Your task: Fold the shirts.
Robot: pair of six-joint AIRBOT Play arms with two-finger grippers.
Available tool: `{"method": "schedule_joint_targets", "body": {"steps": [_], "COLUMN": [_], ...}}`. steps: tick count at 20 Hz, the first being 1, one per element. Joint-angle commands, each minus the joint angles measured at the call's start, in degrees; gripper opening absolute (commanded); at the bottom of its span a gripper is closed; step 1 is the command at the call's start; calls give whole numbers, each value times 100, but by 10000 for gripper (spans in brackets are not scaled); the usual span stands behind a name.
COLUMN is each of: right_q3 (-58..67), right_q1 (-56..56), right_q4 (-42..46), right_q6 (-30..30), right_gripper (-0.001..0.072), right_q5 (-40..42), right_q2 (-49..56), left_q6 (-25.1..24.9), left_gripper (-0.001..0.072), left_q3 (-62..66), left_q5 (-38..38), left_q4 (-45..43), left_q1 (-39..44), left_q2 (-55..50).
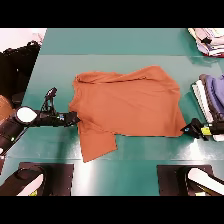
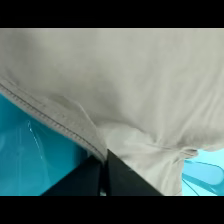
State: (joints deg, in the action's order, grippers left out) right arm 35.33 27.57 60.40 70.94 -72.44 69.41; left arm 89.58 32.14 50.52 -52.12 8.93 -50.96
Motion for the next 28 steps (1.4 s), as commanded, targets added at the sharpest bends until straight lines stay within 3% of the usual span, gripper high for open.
{"method": "schedule_joint_targets", "body": {"steps": [1, 6, 11, 15, 19, 23, 28], "right_q3": [195, 1335, 3582, 5560, 7051, 7995, 8262], "right_q1": [-505, -1185, -1672, -1690, -1200, -662, -1204], "right_q4": [-146, -160, -225, -173, -170, -179, -192], "right_q6": [-68, -94, -92, -92, -92, -87, 68], "right_gripper": [40, 14, 14, 14, 14, 13, 14], "right_q5": [341, 343, 660, 837, 688, 254, -459], "right_q2": [0, -868, -1755, -2164, -2371, -2256, -1292], "left_q6": [2, 219, 214, 199, 332, 341, 341], "left_gripper": [23, 23, 23, 23, 22, 22, 23], "left_q3": [127, 1541, 4507, 7014, 8623, 8968, 8295], "left_q5": [2, 514, 1134, 1060, 911, 619, 1165], "left_q4": [-76, -911, -1502, -1510, -1508, -1534, -2201], "left_q1": [0, -11, -11, -11, -11, -11, -11], "left_q2": [52, 487, 807, 804, 804, 776, 68]}}
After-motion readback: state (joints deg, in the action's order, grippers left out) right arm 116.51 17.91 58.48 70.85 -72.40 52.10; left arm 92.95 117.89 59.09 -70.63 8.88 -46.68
